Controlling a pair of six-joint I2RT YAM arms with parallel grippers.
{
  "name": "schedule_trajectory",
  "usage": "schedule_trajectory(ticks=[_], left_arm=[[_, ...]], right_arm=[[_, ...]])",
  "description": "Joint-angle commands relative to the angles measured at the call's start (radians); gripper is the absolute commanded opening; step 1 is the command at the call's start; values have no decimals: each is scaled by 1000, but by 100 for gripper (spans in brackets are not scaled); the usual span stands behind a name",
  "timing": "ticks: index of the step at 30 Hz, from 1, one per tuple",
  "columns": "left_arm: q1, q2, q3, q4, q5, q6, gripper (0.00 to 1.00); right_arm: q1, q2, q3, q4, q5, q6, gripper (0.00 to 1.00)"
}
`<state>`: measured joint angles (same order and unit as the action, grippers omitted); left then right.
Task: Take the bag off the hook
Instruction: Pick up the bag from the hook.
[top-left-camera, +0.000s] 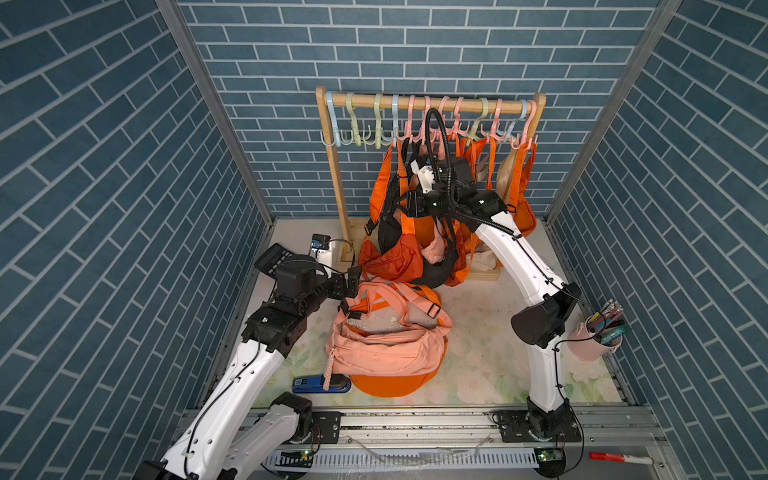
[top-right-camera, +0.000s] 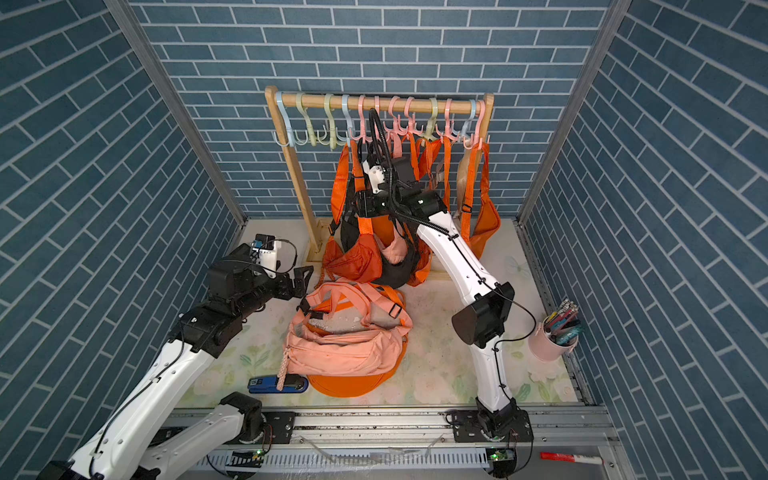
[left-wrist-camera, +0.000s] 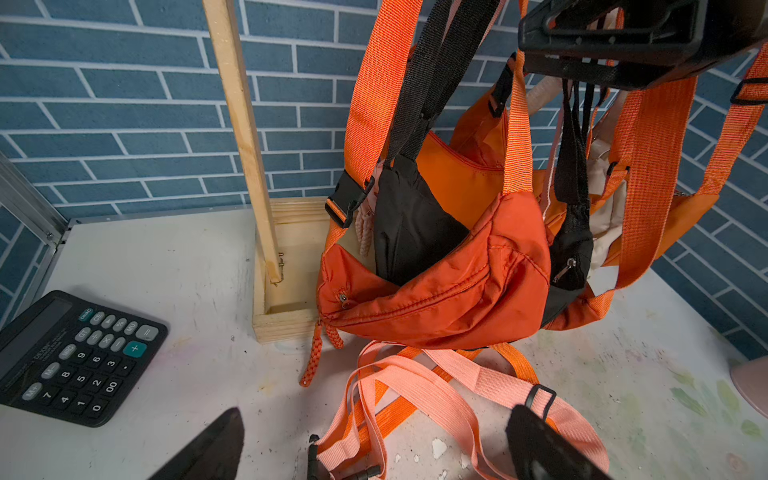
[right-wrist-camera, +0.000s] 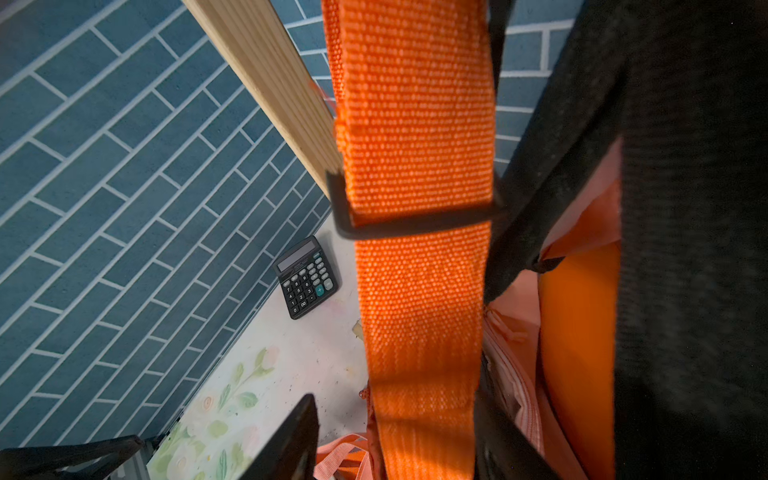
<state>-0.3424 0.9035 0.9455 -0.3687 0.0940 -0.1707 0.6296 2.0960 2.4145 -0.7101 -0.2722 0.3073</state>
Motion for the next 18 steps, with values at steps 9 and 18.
schedule_trajectory(ticks=[9, 18], left_arm=[[9, -1, -4, 13, 6, 10, 99], [13, 61, 44, 31, 17, 11, 99]], right_arm=[[2, 63, 42, 12, -29, 10, 47], [7, 27, 16, 9, -39, 2, 0]])
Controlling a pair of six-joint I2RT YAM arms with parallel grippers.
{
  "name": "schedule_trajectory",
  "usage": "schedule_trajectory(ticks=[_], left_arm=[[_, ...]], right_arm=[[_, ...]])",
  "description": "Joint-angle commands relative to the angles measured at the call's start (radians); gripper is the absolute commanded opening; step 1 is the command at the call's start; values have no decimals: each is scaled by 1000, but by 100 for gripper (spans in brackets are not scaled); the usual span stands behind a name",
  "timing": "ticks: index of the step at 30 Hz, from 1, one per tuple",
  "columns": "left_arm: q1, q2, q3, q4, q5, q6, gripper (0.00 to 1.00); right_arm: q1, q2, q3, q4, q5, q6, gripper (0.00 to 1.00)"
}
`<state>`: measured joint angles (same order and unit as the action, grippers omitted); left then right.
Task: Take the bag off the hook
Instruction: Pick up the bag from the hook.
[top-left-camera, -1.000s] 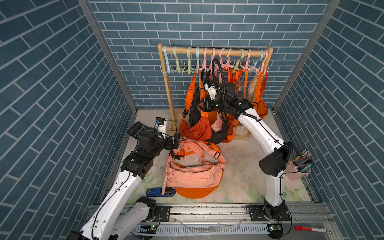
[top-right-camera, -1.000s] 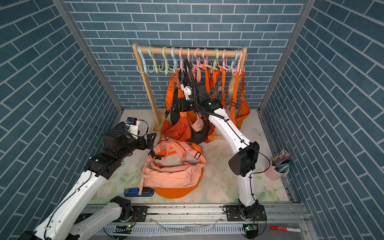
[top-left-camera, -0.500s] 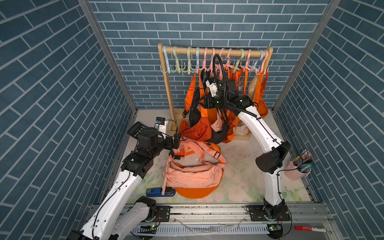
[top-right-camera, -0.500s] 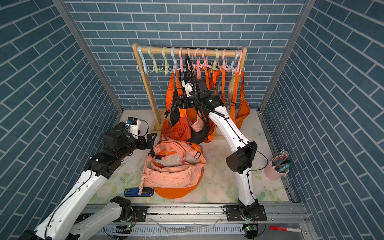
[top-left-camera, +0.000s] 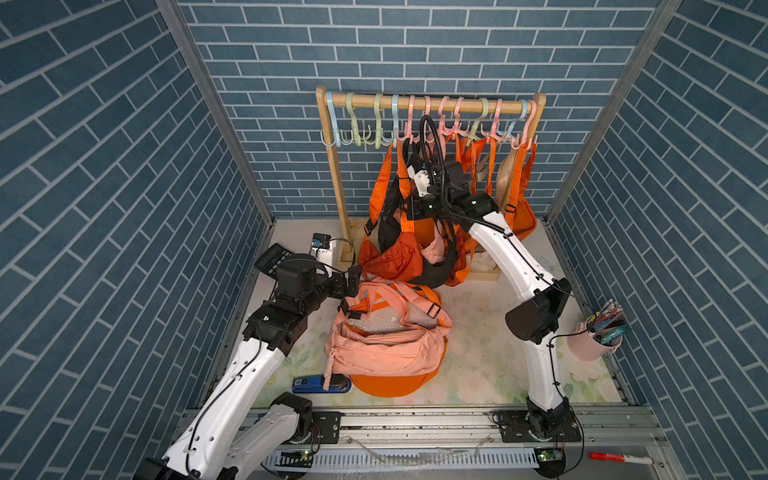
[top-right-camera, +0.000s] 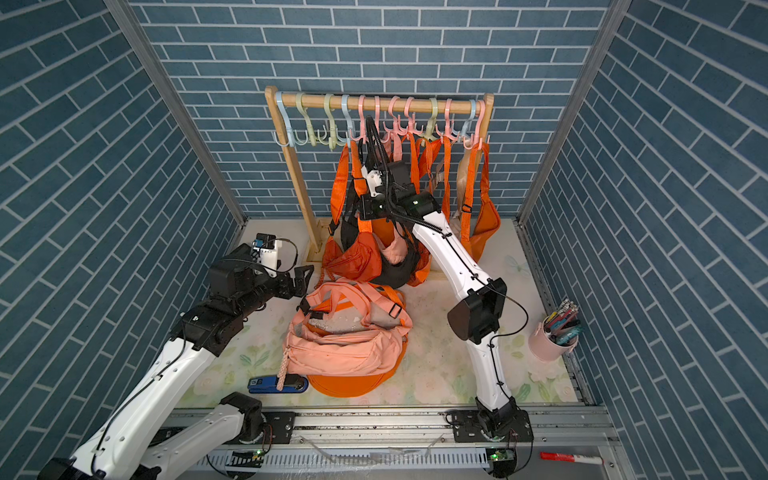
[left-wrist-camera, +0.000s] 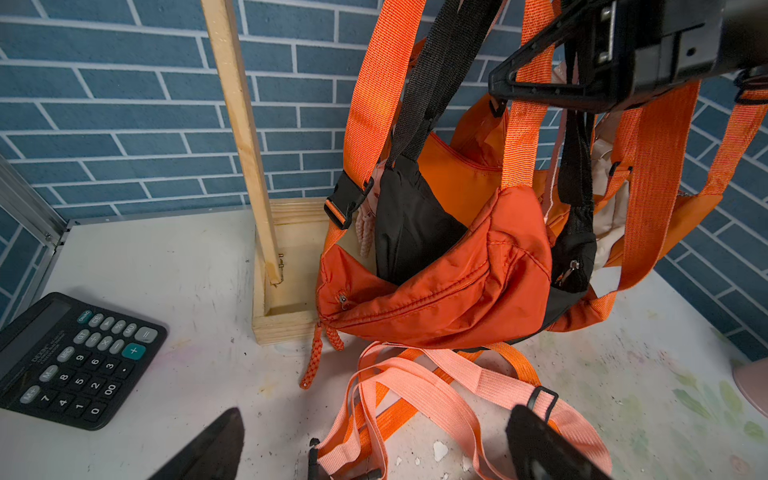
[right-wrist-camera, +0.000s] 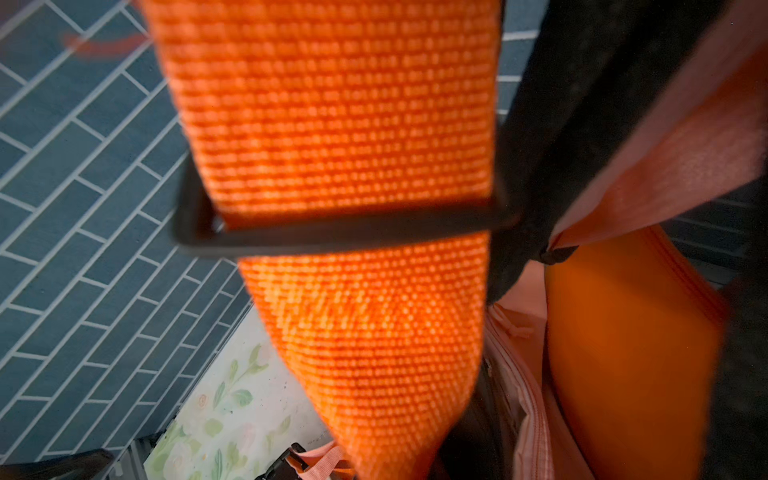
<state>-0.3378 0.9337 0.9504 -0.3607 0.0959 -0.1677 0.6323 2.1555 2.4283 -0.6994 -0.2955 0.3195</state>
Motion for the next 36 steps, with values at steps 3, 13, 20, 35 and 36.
schedule_trajectory(ticks=[3, 13, 20, 35, 36], left_arm=[[10, 88, 101, 39, 31, 18, 99], [10, 351, 327, 186, 80, 88, 99], [51, 529, 462, 270, 195, 96, 98], [138, 809, 745, 360, 510, 73, 90], [138, 822, 759, 361, 515, 73, 89]], right_arm=[[4, -60, -27, 0, -20, -17, 0], [4, -157, -142, 23, -55, -29, 0], [4, -207, -200, 26, -81, -43, 0], [4, -253, -246, 26, -119, -61, 0], [4, -253, -248, 26, -121, -62, 0]])
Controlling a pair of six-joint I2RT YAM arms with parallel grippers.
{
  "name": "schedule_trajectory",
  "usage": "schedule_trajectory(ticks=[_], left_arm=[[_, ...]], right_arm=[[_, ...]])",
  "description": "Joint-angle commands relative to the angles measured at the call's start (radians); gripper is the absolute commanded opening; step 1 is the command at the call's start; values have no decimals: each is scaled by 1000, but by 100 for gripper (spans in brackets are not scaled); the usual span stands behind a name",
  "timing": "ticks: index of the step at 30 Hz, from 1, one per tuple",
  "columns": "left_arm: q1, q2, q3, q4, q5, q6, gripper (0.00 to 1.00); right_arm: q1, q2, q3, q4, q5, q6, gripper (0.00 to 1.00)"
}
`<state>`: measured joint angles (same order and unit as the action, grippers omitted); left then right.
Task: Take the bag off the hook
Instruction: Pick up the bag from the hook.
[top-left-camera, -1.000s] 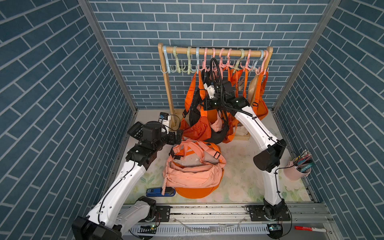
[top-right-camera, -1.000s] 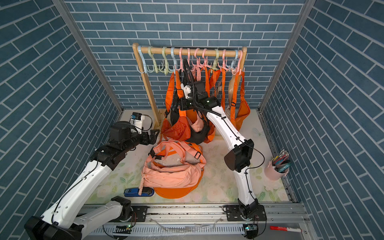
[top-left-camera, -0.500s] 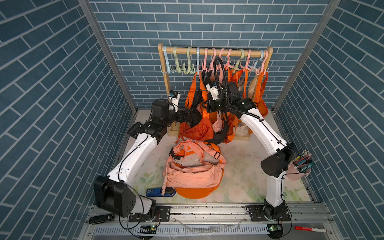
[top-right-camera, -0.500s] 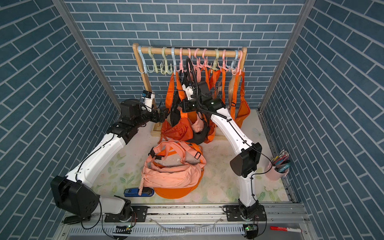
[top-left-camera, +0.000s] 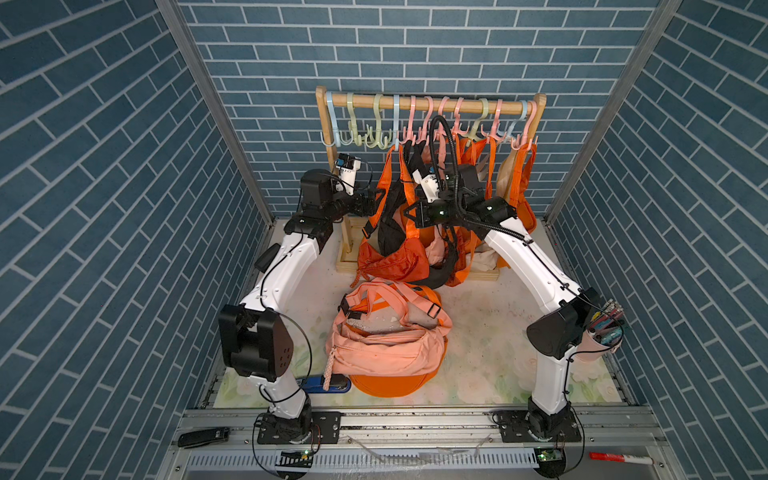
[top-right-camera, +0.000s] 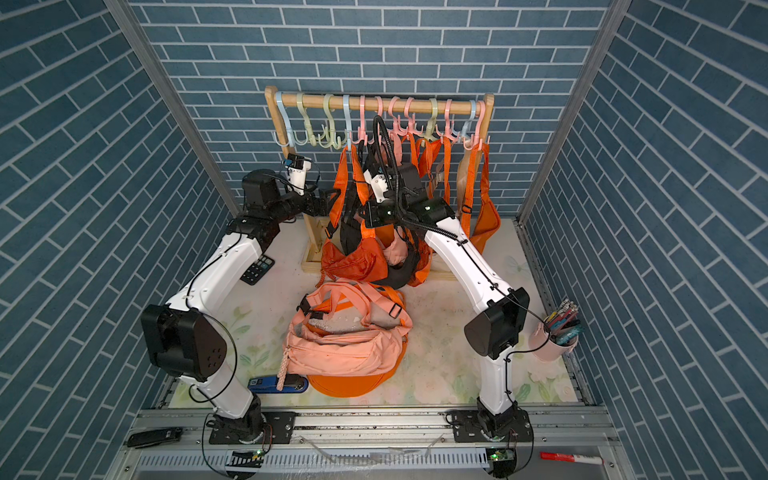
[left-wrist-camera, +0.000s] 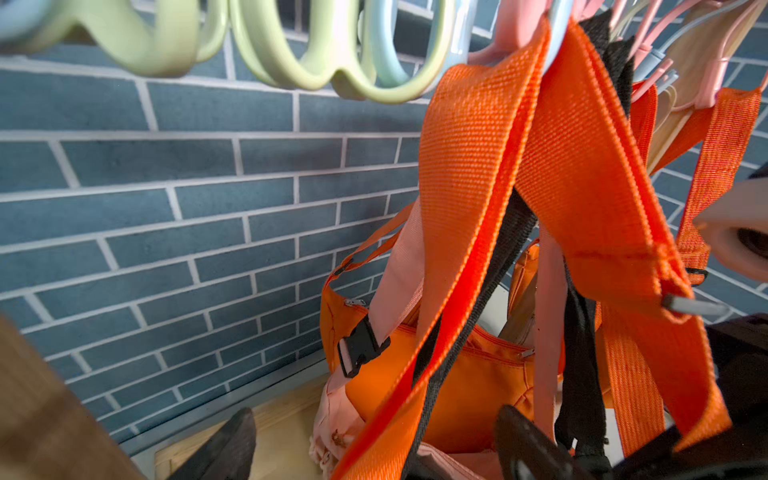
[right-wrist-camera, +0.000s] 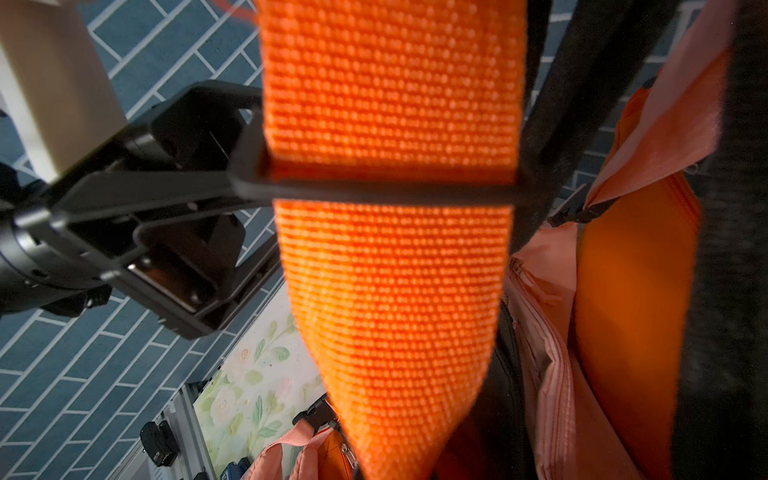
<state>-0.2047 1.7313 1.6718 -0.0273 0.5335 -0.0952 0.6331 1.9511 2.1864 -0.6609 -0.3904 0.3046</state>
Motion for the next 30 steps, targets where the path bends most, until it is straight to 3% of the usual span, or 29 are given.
schedule_trajectory(ticks=[1, 5, 8, 13, 17, 30], left_arm=[[6, 38, 47, 29, 83, -1, 88], [7, 89, 105, 26, 99, -5, 82], [8, 120, 143, 27, 115, -12, 71], [7, 145, 177, 49, 127, -25, 40], [7, 151, 197, 49, 130, -29, 3], [2, 116, 259, 36, 62, -80, 0]], right_arm=[[4, -50, -9, -13, -28, -47, 0], [4, -52, -17, -9, -36, -47, 0], [4, -52, -22, -9, -36, -48, 0], [3, -48, -22, -10, -33, -54, 0], [3, -47, -20, -6, -33, -56, 0], [-13, 11, 95, -12, -39, -44, 0]])
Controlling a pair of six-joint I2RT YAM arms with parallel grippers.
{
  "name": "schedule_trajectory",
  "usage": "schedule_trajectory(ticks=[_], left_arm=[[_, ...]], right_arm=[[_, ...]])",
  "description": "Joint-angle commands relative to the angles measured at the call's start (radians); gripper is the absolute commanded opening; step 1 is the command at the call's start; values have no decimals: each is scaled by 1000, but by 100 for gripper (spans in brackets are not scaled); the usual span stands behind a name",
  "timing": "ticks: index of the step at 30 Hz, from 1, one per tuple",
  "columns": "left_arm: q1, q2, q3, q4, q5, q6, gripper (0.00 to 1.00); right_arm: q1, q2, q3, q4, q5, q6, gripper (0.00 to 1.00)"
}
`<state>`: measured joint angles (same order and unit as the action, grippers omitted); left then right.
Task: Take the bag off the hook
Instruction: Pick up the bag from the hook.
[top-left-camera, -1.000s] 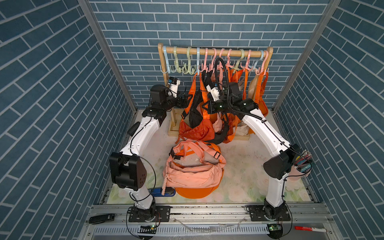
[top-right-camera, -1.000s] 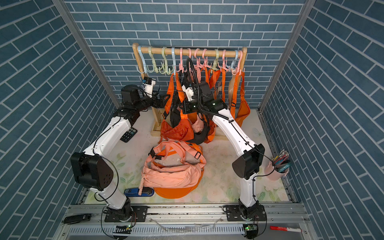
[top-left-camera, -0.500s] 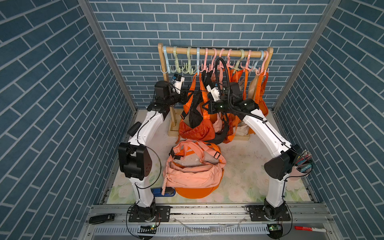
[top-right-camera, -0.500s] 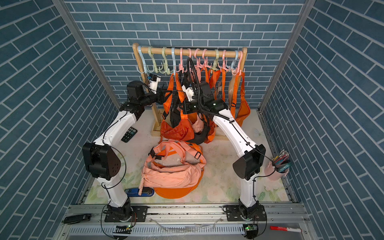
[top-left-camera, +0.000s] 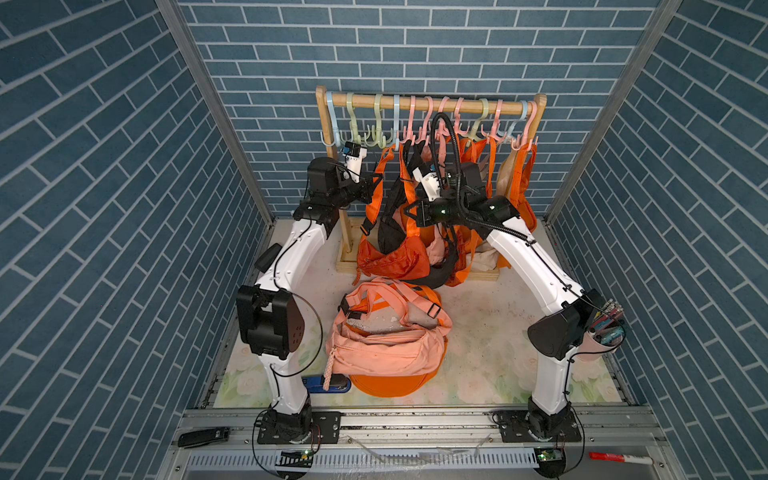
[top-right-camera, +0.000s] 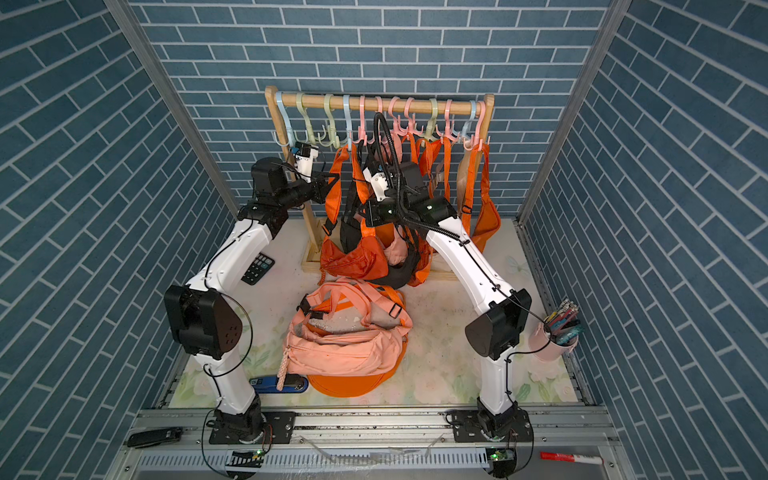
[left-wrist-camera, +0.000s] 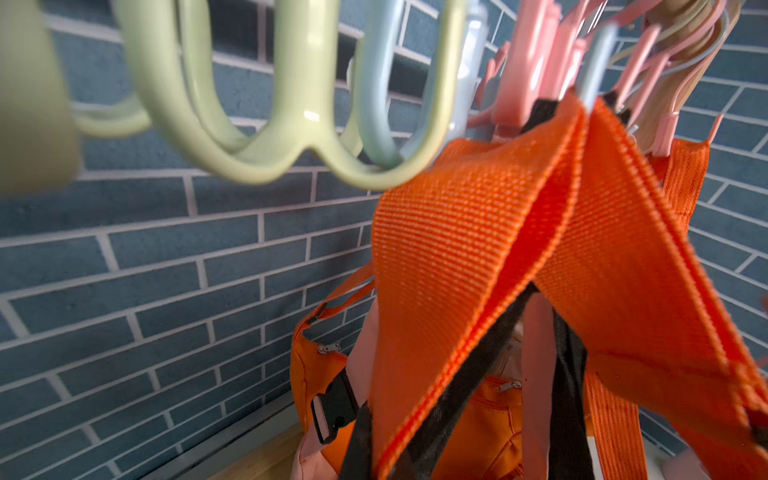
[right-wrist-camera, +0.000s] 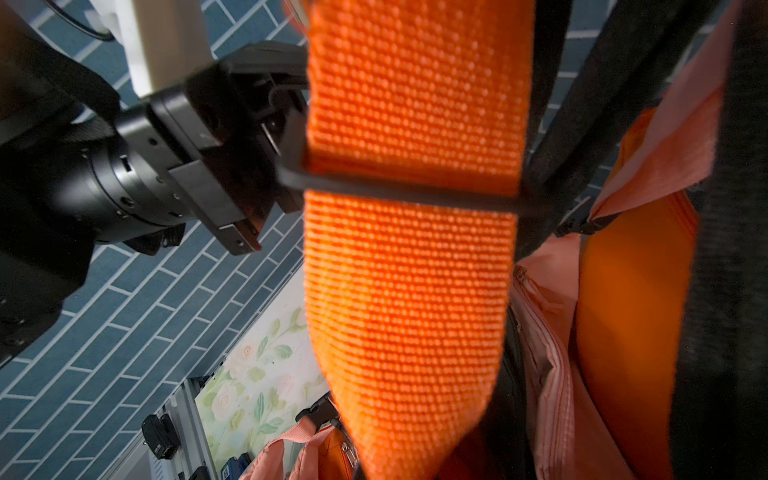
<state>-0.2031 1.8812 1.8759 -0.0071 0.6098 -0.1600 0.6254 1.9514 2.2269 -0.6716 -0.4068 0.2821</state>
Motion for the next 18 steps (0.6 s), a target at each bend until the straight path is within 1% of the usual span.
schedule_trajectory(ticks=[1, 5, 8, 13, 18], left_arm=[[-1, -36, 67, 8, -17, -14, 0], [-2, -39, 106, -12, -20, -9, 0], [-2, -41, 110, -1, -36, -15, 0], [-2, -30, 160, -24, -37, -18, 0], [-2, -50, 233, -71, -38, -5, 0]], right_arm=[[-7, 18, 71, -4, -25, -20, 0], [-16, 42, 116, -4, -31, -16, 0], [-28, 71, 155, -7, -48, -6, 0], [-39, 108, 242, -46, -63, 3, 0], [-40, 62, 213, -36, -61, 7, 0]])
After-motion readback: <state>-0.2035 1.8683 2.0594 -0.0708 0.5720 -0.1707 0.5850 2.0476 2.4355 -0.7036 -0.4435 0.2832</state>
